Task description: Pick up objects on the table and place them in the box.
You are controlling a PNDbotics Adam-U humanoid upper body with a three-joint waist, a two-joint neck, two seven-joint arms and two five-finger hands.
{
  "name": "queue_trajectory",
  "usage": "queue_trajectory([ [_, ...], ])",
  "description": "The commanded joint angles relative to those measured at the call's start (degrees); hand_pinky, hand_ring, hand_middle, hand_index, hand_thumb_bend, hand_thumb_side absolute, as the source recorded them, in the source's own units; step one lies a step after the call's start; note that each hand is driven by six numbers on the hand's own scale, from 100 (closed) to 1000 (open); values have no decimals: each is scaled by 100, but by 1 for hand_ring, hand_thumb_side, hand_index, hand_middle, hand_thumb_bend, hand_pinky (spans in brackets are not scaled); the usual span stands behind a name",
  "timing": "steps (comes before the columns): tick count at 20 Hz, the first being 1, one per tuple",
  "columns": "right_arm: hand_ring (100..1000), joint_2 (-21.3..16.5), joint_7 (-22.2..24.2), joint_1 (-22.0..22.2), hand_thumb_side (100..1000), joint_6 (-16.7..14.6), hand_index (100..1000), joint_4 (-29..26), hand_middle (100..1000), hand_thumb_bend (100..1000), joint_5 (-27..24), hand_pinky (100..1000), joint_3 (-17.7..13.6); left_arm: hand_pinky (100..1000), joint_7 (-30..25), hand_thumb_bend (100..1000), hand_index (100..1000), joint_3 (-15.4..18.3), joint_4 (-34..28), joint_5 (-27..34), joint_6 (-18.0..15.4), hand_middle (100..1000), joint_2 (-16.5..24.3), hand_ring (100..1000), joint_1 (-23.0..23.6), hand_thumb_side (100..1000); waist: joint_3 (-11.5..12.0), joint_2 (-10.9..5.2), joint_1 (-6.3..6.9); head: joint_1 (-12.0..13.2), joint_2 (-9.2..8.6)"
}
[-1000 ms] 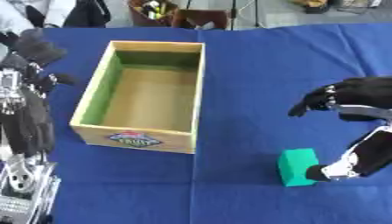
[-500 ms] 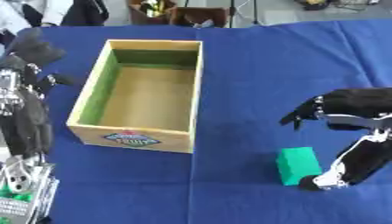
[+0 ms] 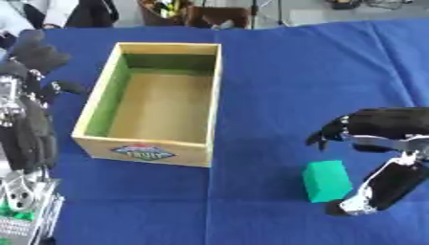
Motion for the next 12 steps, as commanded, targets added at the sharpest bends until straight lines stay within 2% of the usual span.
queue_trajectory([
  [1, 934, -48, 28, -31, 618, -27, 955, 86, 780, 531, 139, 913, -20, 491, -22, 100, 731, -1, -98, 6, -5, 872, 88, 758, -67, 976, 5, -91, -3, -21, -74],
  [12, 931, 0, 28, 49, 600, -63, 926, 327, 777, 473, 263, 909, 16, 491, -31, 100, 731, -4, -98, 11, -5, 874, 81, 759, -73, 977, 39, -51, 29, -57, -110],
])
